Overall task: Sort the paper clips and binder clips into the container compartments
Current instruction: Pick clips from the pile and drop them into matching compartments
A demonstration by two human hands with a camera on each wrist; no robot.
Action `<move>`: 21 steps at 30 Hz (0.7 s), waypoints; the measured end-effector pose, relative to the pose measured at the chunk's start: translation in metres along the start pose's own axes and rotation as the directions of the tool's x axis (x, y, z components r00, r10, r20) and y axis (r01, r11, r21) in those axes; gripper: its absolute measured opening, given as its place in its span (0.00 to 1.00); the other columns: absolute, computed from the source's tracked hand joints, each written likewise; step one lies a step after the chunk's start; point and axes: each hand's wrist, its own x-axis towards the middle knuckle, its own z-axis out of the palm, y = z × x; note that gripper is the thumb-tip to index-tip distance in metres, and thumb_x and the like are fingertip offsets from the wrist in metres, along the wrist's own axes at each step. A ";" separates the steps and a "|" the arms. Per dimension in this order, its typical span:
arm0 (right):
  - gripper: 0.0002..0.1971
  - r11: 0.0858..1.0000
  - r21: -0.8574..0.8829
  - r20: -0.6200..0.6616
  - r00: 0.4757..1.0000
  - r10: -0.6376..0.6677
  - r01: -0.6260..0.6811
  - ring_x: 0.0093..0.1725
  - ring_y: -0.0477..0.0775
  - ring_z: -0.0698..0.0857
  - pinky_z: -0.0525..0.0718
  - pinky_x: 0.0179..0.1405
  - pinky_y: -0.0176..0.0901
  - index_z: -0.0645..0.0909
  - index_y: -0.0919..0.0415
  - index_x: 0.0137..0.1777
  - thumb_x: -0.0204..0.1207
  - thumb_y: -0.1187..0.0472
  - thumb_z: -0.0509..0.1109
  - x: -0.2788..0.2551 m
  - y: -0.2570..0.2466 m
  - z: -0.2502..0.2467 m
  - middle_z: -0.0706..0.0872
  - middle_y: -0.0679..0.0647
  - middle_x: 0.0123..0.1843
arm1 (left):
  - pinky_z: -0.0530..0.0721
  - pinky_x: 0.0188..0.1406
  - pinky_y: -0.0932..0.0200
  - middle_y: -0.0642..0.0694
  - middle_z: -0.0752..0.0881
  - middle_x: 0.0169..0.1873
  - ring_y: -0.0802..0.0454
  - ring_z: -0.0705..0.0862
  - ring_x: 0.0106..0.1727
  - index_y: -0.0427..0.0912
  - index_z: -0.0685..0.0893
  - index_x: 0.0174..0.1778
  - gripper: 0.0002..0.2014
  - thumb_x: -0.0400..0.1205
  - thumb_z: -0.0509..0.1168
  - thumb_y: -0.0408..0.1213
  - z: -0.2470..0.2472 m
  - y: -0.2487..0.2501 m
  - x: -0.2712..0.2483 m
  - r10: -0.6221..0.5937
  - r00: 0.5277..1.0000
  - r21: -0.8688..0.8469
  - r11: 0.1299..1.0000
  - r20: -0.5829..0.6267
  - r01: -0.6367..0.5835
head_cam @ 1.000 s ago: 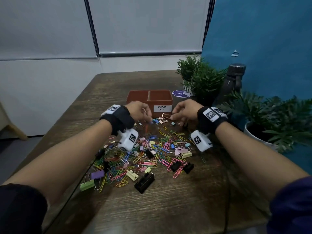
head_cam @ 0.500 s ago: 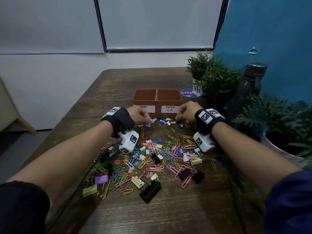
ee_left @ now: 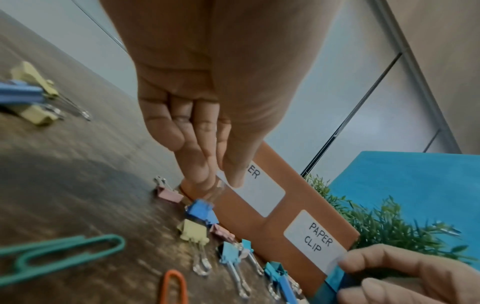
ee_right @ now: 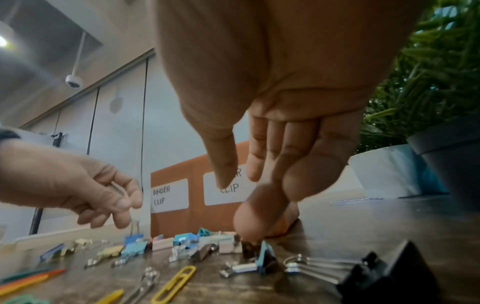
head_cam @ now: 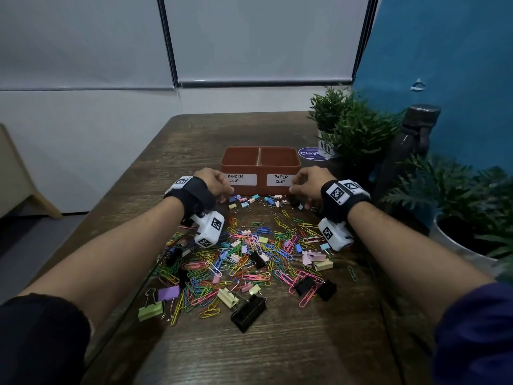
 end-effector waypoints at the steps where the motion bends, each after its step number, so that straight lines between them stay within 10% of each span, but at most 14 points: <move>1: 0.10 1.000 0.020 0.004 1.000 -0.009 0.009 0.27 0.56 0.89 0.87 0.25 0.43 0.84 0.57 0.53 0.75 0.61 0.79 -0.002 0.001 -0.002 0.88 0.52 0.47 | 0.88 0.50 0.50 0.43 0.90 0.37 0.48 0.87 0.37 0.39 0.84 0.43 0.08 0.76 0.77 0.34 0.000 -0.002 0.000 0.006 1.000 0.027 1.000 0.013 -0.006; 6: 0.07 0.990 -0.105 0.191 0.979 -0.073 0.095 0.35 0.51 0.88 0.87 0.32 0.42 0.89 0.53 0.47 0.74 0.67 0.76 -0.021 0.005 -0.008 0.91 0.52 0.39 | 0.81 0.51 0.57 0.48 0.86 0.50 0.49 0.84 0.52 0.47 0.85 0.55 0.18 0.74 0.77 0.50 0.001 0.001 -0.011 0.118 0.993 0.496 0.863 -0.016 -0.095; 13: 0.32 0.791 -0.512 0.401 0.908 -0.125 0.335 0.66 0.51 0.83 0.82 0.65 0.46 0.82 0.42 0.71 0.76 0.75 0.59 -0.055 -0.014 0.010 0.85 0.46 0.68 | 0.83 0.56 0.57 0.54 0.89 0.52 0.55 0.86 0.52 0.53 0.87 0.59 0.13 0.79 0.71 0.48 0.038 0.030 -0.054 0.264 0.892 0.496 0.756 0.366 -0.427; 21: 0.27 0.851 -0.444 0.368 0.923 -0.112 0.280 0.59 0.44 0.84 0.81 0.68 0.46 0.82 0.44 0.70 0.72 0.65 0.75 -0.068 0.005 -0.015 0.87 0.43 0.63 | 0.81 0.52 0.60 0.56 0.88 0.51 0.55 0.85 0.54 0.54 0.86 0.60 0.24 0.73 0.73 0.62 0.072 0.049 -0.078 0.243 0.817 0.456 0.730 0.523 -0.508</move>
